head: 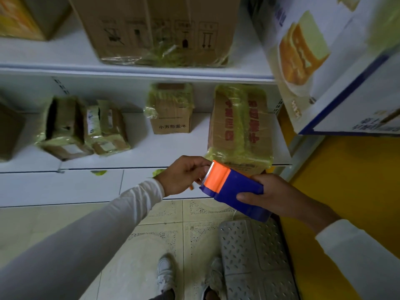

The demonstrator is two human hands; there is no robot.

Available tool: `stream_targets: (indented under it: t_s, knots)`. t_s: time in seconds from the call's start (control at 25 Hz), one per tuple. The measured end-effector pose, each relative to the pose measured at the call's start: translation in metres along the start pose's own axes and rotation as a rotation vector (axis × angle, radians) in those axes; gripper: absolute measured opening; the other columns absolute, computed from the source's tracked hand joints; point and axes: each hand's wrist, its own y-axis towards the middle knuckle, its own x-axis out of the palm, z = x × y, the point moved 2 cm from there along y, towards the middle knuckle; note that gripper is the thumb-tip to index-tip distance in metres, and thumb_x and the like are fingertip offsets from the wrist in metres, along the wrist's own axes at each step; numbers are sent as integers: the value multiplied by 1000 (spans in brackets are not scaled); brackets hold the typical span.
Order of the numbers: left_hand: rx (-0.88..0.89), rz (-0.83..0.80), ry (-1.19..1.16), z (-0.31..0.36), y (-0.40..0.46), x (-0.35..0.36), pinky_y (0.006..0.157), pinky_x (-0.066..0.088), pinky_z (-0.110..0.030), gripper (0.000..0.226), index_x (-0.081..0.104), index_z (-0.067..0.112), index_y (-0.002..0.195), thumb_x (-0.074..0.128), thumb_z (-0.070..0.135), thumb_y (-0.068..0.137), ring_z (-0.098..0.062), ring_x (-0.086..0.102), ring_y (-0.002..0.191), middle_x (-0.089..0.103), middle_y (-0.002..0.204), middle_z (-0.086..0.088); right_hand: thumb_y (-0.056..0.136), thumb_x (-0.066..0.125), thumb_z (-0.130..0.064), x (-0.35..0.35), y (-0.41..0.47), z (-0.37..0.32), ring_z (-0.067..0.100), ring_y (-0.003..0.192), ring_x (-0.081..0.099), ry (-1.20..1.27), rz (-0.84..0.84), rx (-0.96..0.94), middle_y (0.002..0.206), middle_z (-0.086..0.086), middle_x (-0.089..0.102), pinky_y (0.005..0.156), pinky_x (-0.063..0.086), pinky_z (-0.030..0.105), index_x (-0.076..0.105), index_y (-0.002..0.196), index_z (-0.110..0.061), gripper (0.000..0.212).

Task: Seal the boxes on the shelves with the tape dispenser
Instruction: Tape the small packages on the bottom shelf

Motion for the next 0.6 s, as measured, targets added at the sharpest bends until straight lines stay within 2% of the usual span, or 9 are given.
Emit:
stream_targets:
  t_s: [0.08,0.12,0.28,0.36,0.48,0.6]
  knots:
    - [-49,40,-14,-3,1,-1,71,53,-46,16,65,11,95,49,8,97,-19,60,74,66,83,-14,79,72,-48,1,3,0,-5,75,68,12,-25,-4,84,-24,72,57,46,6,67,80,-52,6]
    - [-48,71,-19,-4,2,-1,69,52,-44,16,64,11,91,50,6,96,-18,59,70,64,79,-14,79,72,-47,0,5,0,-5,76,69,14,-40,-6,85,-23,73,58,46,6,67,81,-51,7]
    - [-4,234,-94,0,13,4,59,49,-23,18,63,8,83,51,0,94,-10,54,57,61,69,-6,77,70,-49,-31,7,-1,-3,70,69,-37,-94,31,78,-16,74,57,45,7,69,77,-47,3]
    - [-15,312,-147,-1,23,5,58,48,-21,17,62,5,82,51,0,94,-10,52,55,62,69,-7,74,70,-51,-59,4,5,2,59,66,-57,-97,75,67,-7,71,52,43,11,70,71,-34,18]
    - [-86,431,-216,-12,30,2,55,47,-21,20,61,5,81,49,-1,95,-8,51,51,61,68,-8,69,71,-55,-100,-4,24,20,56,63,-114,-85,176,62,8,66,54,43,27,66,72,-11,45]
    - [-125,453,-221,-22,34,4,53,46,-20,17,61,1,83,49,-2,95,-8,51,50,61,67,-10,71,70,-53,-121,-7,39,28,56,56,-141,-99,236,60,11,56,56,38,32,58,71,-2,52]
